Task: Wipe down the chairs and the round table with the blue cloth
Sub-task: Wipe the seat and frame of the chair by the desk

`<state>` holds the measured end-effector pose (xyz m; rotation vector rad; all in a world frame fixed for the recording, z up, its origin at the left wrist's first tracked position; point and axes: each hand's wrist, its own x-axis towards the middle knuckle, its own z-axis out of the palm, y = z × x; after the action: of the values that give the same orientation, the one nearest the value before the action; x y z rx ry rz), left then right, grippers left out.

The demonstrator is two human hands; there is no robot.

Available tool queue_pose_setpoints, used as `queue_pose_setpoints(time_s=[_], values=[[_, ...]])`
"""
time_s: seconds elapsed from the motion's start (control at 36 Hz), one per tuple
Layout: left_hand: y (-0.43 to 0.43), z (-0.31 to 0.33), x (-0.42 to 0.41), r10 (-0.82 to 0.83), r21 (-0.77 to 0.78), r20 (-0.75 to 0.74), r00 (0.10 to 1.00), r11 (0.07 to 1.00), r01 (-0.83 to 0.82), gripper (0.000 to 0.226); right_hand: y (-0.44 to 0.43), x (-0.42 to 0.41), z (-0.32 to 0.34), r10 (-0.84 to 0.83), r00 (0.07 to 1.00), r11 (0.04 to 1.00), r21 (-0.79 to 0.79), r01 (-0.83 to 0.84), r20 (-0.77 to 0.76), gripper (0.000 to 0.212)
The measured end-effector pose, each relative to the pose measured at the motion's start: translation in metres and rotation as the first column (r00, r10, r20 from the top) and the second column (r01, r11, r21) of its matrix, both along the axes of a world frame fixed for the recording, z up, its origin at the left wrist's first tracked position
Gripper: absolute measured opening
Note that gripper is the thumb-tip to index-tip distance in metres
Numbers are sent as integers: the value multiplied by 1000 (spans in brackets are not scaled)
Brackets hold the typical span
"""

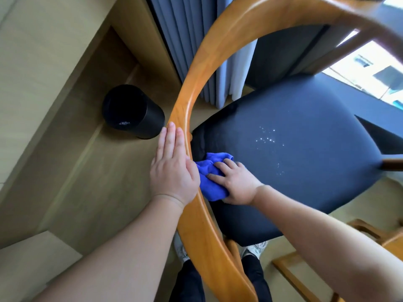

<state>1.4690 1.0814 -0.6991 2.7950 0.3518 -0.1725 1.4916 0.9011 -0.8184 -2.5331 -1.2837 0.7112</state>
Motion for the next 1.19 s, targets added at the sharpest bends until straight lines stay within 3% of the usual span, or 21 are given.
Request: queue_pose_setpoints(time_s=[0.14,0.22,0.31,0.42,0.5,0.58,0.67,0.75,0.89,0.97,1.08,1.19], values=[[0,0,0,-1,10,10,1000,1000,1,67,-26,38,9,79,984,996,23,-83,158,68],[-1,2,0,2,19,8,1000,1000,-2,68,-36,57,13,40,972,995,-94,-18,231,74],[-1,3,0,6,14,-1,1000,1000,-6,68,-35,53,21,-33,982,966,-248,79,185,89],[-1,3,0,6,8,-12,1000,1000,-6,67,-12,16,21,-203,977,940,-266,213,67,111],[-1,4,0,6,5,-20,1000,1000,-6,67,15,1,14,-482,872,839,-245,486,80,97],[0,3,0,4,17,-30,1000,1000,-3,66,40,-5,3,-606,794,742,-328,585,47,103],[0,3,0,-1,14,-30,1000,1000,1,65,46,-12,-8,-599,800,755,-309,578,32,88],[0,3,0,-2,14,-28,1000,1000,2,64,26,-6,-19,-527,843,840,-87,536,109,63],[0,4,0,-8,43,-45,999,999,10,65,-2,36,-33,-337,918,940,128,316,208,49],[-1,3,-2,-42,61,-44,998,997,45,65,-2,72,-32,-348,902,938,96,334,255,43],[1,4,-1,-83,69,-28,996,994,84,65,5,144,-16,-591,775,792,-22,610,223,36],[2,7,0,-195,63,-40,980,978,197,61,12,165,-18,-638,752,738,-148,658,166,60]])
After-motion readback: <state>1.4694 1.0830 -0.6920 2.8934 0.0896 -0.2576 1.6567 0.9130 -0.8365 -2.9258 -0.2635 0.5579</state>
